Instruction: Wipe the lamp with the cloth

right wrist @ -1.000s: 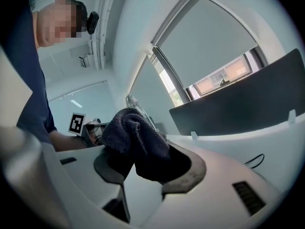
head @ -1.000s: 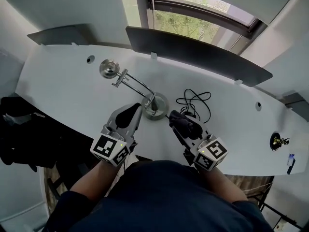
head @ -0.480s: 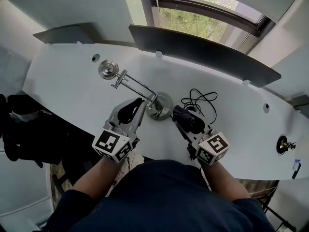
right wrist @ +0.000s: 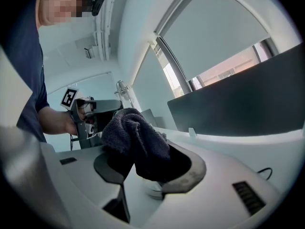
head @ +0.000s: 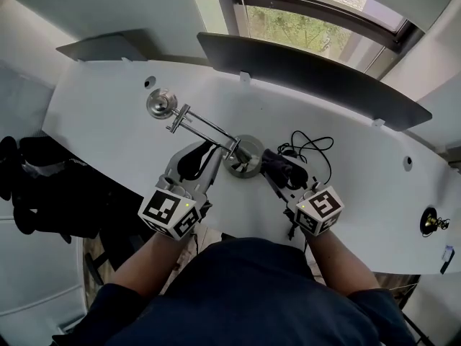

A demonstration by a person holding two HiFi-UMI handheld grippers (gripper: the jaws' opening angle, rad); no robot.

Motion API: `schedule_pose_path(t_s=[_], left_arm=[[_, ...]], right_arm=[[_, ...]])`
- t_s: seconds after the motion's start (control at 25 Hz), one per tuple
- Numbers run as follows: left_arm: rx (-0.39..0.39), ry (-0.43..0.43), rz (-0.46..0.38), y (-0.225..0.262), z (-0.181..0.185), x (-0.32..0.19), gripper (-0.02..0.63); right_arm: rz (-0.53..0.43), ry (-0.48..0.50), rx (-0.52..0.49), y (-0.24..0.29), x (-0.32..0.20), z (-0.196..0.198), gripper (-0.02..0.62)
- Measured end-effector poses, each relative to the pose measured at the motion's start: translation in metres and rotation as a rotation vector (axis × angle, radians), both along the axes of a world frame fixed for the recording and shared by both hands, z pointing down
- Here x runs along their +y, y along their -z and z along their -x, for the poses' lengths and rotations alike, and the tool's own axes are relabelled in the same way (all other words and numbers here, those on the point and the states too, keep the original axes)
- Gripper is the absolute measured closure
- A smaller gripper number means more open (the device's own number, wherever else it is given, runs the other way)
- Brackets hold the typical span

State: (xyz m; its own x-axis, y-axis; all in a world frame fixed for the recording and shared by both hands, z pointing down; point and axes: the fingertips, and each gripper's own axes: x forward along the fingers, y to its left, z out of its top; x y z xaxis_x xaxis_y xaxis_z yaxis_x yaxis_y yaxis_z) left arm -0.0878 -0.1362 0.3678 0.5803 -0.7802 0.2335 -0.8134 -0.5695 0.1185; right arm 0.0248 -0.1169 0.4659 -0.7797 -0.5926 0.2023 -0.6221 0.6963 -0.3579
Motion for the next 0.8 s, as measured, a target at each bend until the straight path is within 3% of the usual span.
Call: schedule_pose_path(t_s=[0.36, 0.56, 0.8], left_arm=[[0.083, 0.023, 0.035, 0.001, 0.001, -0.005, 0.546], [0.130, 0.043, 0.054, 0.001, 0.000, -0.005, 0.546], [0.161, 0.051, 0.054, 0.001, 0.000, -0.005, 0.561]], right_arm=[[-0.108, 0.125, 0.233, -0.051, -0.026, 0.015, 0.414], [-0.149, 0.226, 0.384, -0.090, -0.040, 0.026, 0.416], [-0.270, 0.382, 0.570, -0.125, -0.055, 0.047, 0.416]])
